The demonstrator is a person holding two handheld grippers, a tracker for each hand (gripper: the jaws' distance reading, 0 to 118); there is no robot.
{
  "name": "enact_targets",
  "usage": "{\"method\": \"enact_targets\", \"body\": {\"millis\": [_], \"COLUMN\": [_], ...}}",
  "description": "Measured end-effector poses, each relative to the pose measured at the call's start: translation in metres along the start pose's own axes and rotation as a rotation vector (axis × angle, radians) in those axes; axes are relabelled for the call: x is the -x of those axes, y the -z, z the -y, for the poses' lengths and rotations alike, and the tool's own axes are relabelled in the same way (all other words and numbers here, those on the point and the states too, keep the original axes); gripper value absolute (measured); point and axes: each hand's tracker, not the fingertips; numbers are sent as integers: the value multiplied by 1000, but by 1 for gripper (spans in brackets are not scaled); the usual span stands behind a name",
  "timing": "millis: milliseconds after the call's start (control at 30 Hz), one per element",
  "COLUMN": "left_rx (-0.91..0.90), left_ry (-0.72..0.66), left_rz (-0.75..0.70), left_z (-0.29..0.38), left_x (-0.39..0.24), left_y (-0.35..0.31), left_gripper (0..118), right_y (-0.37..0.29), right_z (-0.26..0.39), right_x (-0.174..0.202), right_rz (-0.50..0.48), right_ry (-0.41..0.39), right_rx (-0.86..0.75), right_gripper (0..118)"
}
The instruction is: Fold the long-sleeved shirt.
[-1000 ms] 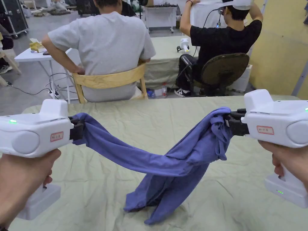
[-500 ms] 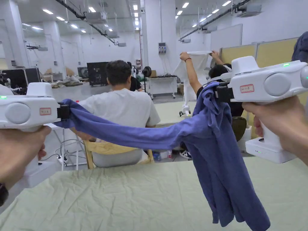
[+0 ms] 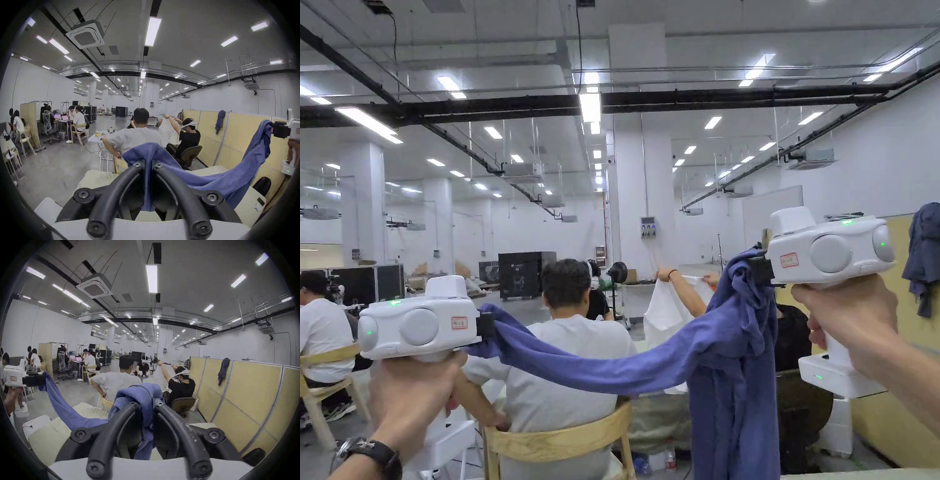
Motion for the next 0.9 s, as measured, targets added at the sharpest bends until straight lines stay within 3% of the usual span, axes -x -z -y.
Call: {"method": "enact_targets", "body": {"millis": [100,467,900], "left_rx": [6,39,69], "left_ry": [10,18,58], "left_rz": [-7,-37,-54], "left_z": [2,10,24], "left_x": [-2,8,16], "left_y": [9,62,169], "left_gripper": [7,7,7], "right_y": [16,78,192], "right_z": [1,5,46], "right_x": [-5,-10,-20], "right_rz": [-1,7,24], "right_ry": [27,0,-17], "right_rx": [6,27,92], "right_gripper": [15,15,15]}}
